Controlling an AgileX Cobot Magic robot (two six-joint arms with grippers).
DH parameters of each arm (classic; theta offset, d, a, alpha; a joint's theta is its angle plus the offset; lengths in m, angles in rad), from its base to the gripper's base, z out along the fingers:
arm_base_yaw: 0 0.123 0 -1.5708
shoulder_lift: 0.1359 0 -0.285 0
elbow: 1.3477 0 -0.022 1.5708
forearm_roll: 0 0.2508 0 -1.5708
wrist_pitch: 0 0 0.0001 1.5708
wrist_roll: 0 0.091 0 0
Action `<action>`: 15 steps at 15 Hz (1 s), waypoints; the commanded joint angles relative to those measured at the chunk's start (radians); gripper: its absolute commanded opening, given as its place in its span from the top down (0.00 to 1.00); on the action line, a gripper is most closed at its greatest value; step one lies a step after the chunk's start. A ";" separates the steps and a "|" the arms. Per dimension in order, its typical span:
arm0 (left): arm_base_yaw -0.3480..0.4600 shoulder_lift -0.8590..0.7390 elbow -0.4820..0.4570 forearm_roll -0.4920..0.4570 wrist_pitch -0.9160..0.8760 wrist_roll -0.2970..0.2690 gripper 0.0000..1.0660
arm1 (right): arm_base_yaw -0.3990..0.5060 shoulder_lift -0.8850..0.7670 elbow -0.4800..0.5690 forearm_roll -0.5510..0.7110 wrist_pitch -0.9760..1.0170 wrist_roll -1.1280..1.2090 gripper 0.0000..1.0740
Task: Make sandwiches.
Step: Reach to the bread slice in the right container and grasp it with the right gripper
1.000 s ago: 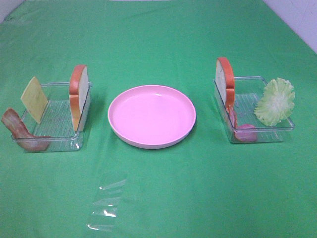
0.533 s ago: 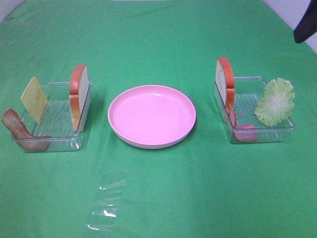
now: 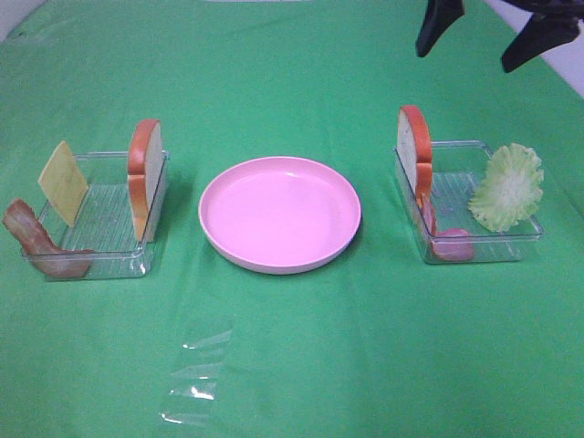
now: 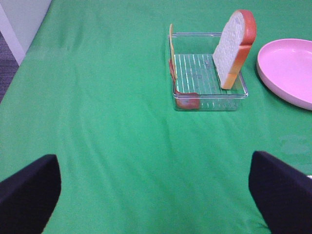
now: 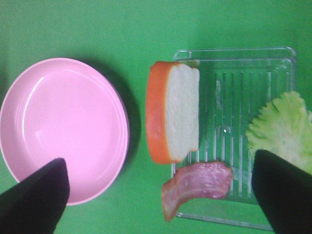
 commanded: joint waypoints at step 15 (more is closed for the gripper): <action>0.000 -0.020 0.003 0.003 -0.005 0.013 0.06 | 0.039 0.340 -0.136 -0.076 0.039 0.038 0.36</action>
